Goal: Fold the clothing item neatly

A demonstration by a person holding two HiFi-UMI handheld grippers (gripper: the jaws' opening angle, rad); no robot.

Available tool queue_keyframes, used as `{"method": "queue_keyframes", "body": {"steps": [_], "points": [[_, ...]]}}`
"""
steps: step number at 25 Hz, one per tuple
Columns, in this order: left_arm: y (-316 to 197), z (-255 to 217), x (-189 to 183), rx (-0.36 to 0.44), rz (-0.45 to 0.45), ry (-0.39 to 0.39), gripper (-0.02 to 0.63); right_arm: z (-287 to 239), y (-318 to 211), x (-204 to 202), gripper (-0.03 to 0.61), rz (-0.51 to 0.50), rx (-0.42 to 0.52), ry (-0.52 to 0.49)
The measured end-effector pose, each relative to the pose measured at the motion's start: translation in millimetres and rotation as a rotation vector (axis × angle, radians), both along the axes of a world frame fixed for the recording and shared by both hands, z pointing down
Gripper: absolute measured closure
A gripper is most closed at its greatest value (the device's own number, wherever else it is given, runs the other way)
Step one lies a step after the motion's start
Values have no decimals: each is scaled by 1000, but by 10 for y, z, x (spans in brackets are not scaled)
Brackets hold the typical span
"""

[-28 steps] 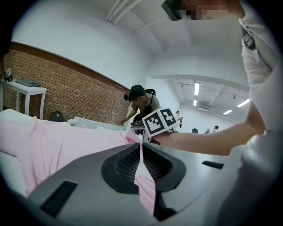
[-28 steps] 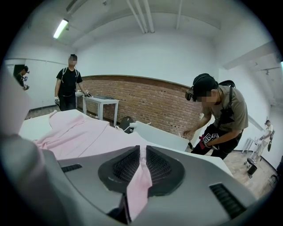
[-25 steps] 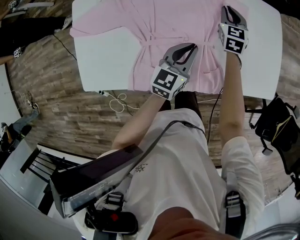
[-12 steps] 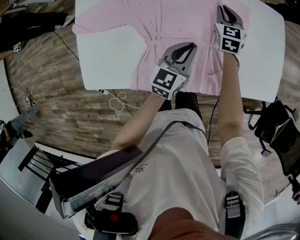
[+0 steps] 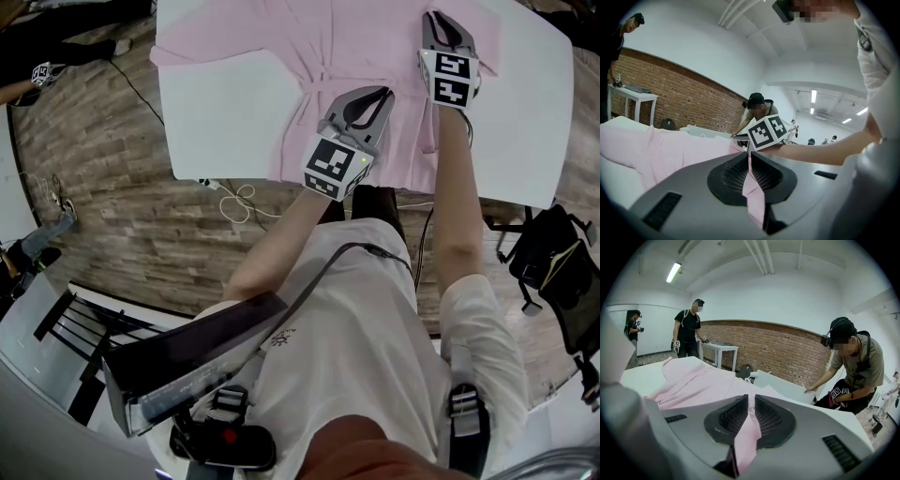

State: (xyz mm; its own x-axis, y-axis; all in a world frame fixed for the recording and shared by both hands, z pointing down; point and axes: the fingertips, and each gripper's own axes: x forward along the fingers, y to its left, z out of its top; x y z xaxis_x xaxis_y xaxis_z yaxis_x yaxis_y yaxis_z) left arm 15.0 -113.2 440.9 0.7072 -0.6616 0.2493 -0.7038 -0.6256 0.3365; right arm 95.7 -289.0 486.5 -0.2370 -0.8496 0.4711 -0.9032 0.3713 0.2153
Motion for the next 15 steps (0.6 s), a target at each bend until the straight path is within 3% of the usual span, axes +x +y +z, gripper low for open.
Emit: {"method": "queue_keyframes", "body": {"steps": [15], "points": [[-17, -30, -306, -1, -27, -6, 612, -32, -24, -758, 531, -103, 3, -11]]}}
